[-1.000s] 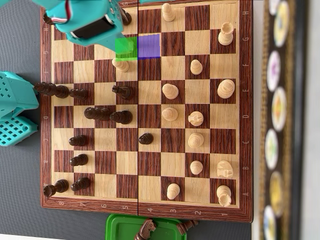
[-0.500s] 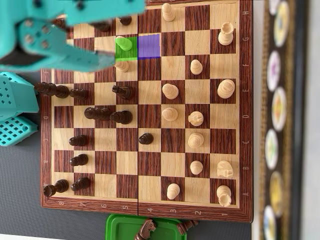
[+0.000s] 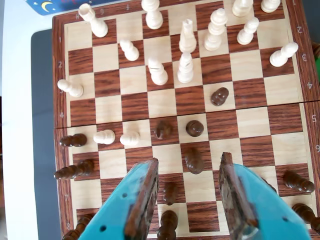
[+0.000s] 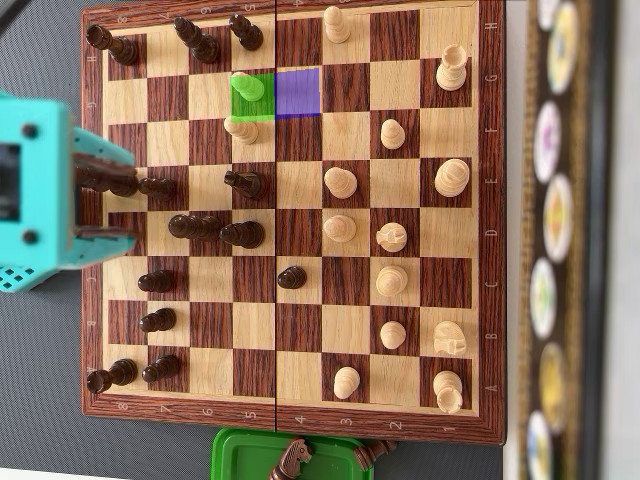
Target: Play chess
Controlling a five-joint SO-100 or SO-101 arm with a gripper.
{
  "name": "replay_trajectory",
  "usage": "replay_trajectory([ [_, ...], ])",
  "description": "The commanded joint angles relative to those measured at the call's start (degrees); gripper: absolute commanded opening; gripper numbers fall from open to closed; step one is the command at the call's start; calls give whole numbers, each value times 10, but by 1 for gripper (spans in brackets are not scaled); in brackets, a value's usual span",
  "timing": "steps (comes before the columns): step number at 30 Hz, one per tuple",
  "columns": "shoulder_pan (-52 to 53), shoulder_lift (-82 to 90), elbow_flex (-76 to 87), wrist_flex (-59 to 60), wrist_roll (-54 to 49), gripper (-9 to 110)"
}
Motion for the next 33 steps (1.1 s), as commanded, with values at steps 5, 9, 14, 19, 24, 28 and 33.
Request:
replay_trajectory([
  [5, 11, 127, 120, -123, 2, 18],
  [9, 11, 181, 202, -222, 2, 18],
  [14, 8, 243, 285, -360, 2, 18],
  [19, 6, 292, 359, -523, 2, 18],
  [24, 5, 326, 412, -693, 2, 18],
  [28, 7, 347, 443, -818, 2, 18],
  [33, 8, 376, 476, -947, -3, 18],
])
